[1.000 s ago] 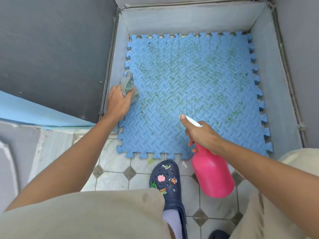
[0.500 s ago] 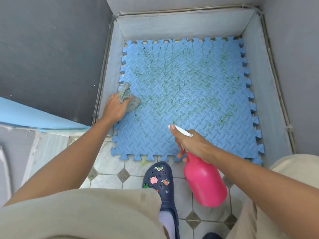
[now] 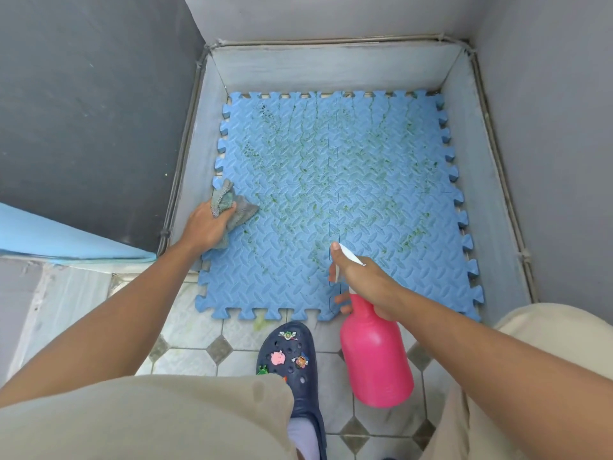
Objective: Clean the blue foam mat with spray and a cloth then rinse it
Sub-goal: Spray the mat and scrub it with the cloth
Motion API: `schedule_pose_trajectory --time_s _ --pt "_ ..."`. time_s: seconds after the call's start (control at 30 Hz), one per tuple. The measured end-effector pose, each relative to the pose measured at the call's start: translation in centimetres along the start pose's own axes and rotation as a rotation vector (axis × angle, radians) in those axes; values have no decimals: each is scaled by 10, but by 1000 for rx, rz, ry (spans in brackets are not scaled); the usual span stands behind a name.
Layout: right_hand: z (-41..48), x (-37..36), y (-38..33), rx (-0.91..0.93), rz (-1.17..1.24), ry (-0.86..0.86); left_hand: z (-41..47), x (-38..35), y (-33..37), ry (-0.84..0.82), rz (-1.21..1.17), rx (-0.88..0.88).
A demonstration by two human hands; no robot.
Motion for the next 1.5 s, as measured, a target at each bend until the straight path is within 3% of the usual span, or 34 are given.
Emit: schedule_pose_trajectory --time_s 0.1,0.3,0.4,0.6,0.73,0.9,1.0,1.07,1.17,1.23,1.5 --pt "-2 -7 -1 16 -39 -45 -2 0 4 -10 -5 -7" --pt "2 10 3 -37 -85 100 0 -3 5 -36 48 -10" --pt "3 9 3 26 -130 72 5 -5 -5 -48 68 1" --pt "1 11 -1 19 -111 91 -7 -24 -8 14 262 40" --pt "4 21 -5 41 -128 157 -42 -59 15 -111 400 -303" --pt "14 14 -9 80 -140 94 -139 -131 59 -443 569 -892" --pt "18 15 -9 86 -124 99 -144 -125 48 -421 634 -1011" --pt "17 14 -7 83 -131 101 -110 -98 25 -267 629 -889" --pt "15 13 -5 79 -135 79 -56 -39 -19 -45 595 -441" --pt "13 17 -5 79 -133 84 -41 -25 -27 6 548 -229" --pt "8 22 9 -68 -163 144 -37 -32 -17 -21 524 -98"
Point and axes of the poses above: each hand's wrist, its own z-axis towards the middle knuckle, its own x-axis out of the back of the hand, y = z × x, the point moved 7 cm from there along z, towards the middle knuckle, and after that the axes turned 1 degree about -x, right-handed, at the moved point
